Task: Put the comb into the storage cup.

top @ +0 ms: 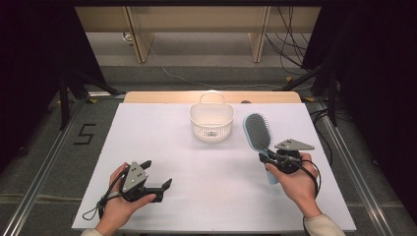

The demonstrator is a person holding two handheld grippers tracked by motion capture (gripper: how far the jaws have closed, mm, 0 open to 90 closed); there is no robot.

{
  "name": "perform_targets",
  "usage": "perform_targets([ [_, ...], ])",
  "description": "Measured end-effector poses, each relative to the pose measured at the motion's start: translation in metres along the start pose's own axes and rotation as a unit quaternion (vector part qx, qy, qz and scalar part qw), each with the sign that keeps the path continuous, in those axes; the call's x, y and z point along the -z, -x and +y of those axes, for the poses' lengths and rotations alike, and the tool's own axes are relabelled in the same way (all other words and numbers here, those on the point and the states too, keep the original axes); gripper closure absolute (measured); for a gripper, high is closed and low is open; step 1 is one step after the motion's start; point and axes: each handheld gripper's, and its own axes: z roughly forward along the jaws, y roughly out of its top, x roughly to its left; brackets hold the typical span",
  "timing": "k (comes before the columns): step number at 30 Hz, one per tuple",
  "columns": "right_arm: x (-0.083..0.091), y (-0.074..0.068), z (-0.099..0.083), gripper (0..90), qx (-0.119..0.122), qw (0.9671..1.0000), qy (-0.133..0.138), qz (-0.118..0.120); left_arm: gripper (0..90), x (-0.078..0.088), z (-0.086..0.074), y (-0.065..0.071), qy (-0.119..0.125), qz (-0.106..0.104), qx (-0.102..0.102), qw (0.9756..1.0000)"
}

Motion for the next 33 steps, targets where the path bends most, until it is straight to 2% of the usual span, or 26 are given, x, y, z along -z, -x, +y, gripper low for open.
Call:
perform_targets([
  [10,-0.001,0.001,0.003,70.5,0.002,1.0,0.005,-0.001,8.3,0.0,0.0,0.0,0.0,0.0,0.0,1.0],
  [24,-0.002,0.004,0.007,70.5,-0.009,0.9999,0.013,-0.002,8.5,0.0,0.0,0.0,0.0,0.001,0.001,1.0],
  [33,-0.007,0.006,0.016,70.5,-0.014,0.9995,0.029,0.005,8.5,0.0,0.0,0.0,0.0,0.003,0.003,1.0],
])
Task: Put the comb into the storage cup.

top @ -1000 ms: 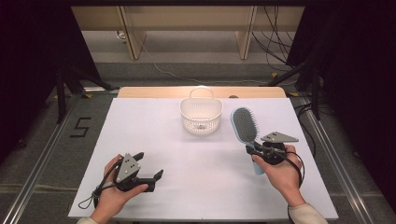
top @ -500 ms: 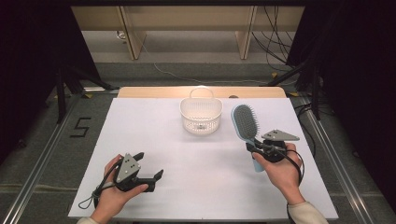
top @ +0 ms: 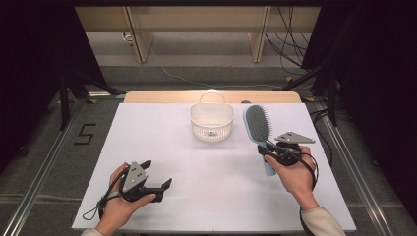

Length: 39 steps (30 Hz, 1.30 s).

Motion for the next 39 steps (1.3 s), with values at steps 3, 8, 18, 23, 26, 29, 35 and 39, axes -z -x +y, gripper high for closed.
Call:
perform_targets([
  [3,-0.002,0.001,0.002,70.5,-0.001,1.0,0.001,0.001,8.5,0.0,0.0,0.0,0.0,0.0,0.0,1.0],
  [8,-0.005,0.001,0.005,70.5,-0.003,1.0,0.009,0.0,8.5,0.0,0.0,0.0,0.001,0.0,0.001,1.0],
  [18,-0.01,0.004,0.009,70.5,-0.008,0.9997,0.023,-0.004,8.5,0.0,0.0,0.0,0.002,0.002,0.002,1.0],
  [23,-0.011,0.005,0.012,70.5,-0.009,0.9996,0.028,-0.005,8.6,0.0,0.0,0.0,0.001,0.0,0.0,1.0],
  [26,-0.011,0.004,0.013,70.5,-0.009,0.9994,0.034,-0.004,8.6,0.0,0.0,0.0,0.001,0.0,0.0,1.0],
  [29,-0.011,0.003,0.015,70.5,-0.009,0.9993,0.037,-0.003,8.6,0.0,0.0,0.0,0.002,0.002,0.001,1.0],
  [35,-0.013,0.002,0.018,70.5,-0.009,0.9991,0.042,-0.005,8.6,0.0,0.0,0.0,0.002,0.002,0.001,1.0],
  [39,-0.014,0.002,0.019,70.5,-0.006,0.9989,0.046,-0.005,8.6,0.0,0.0,0.0,0.001,0.0,0.0,1.0],
])
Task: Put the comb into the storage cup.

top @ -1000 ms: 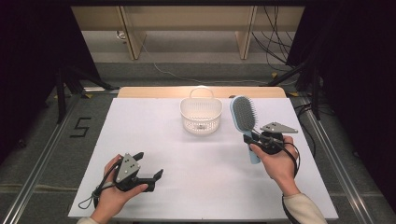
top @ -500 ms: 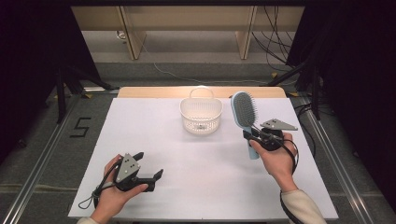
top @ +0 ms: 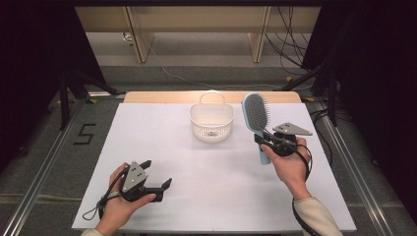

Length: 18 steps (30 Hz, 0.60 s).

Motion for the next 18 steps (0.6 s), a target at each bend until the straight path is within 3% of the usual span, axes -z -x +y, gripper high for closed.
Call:
perform_targets([
  [18,-0.0047,-0.0032,0.0067,70.5,0.001,0.9999,0.015,-0.004,8.7,0.0,-0.0001,0.0001,0.002,0.003,0.001,1.0],
])
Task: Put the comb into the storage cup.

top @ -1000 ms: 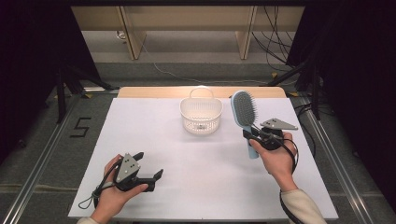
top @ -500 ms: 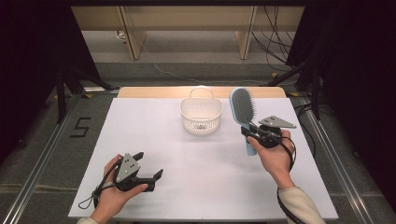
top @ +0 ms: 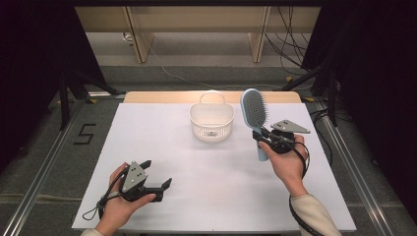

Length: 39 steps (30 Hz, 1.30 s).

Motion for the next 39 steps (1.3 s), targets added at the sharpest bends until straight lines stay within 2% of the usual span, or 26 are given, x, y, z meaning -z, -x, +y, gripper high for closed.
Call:
perform_targets([
  [39,-0.0069,-0.0004,0.0063,70.5,0.001,0.9998,0.016,-0.007,8.8,0.0,0.0002,-0.0002,0.0,-0.001,0.0,1.0],
])
